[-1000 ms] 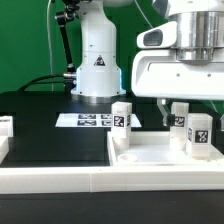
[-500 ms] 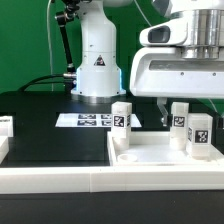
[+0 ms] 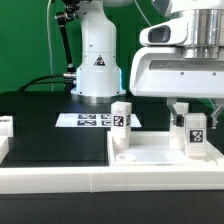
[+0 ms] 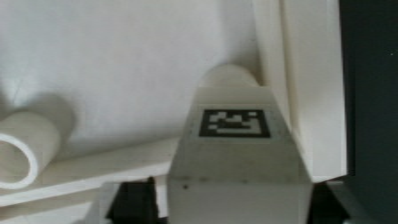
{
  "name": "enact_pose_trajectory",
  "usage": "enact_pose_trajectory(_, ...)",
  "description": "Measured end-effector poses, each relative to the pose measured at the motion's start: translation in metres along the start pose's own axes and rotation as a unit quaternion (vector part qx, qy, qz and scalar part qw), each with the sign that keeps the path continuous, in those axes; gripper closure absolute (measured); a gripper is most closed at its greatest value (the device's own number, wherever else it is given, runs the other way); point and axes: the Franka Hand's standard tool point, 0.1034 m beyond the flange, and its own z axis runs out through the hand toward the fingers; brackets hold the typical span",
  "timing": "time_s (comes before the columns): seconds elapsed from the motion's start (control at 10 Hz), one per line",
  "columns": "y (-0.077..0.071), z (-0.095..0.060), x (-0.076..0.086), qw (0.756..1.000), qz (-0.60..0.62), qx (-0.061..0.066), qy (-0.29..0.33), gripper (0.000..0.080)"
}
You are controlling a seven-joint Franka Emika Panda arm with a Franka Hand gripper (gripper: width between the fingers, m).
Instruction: Assemble square table
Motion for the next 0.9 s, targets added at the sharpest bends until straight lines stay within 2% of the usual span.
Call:
enact_pose_trajectory(0.5, -0.0003, 0.0002, -0.0005, 0.986, 0.168, 0.001, -0.001, 0.0511)
enact_pose_trajectory(0.6, 0.0008, 0.001, -0.0011, 0.975, 0.22, 0.004, -0.002, 0.051)
enact_pose_trajectory(0.7, 0.0043, 0.0016, -0.0011, 0.959, 0.284, 0.015, 0.0, 0.051)
enact_pose_trajectory(0.9, 0.0055, 0.002, -0.001, 0.924, 0.381, 0.024, 0.003, 0.0509)
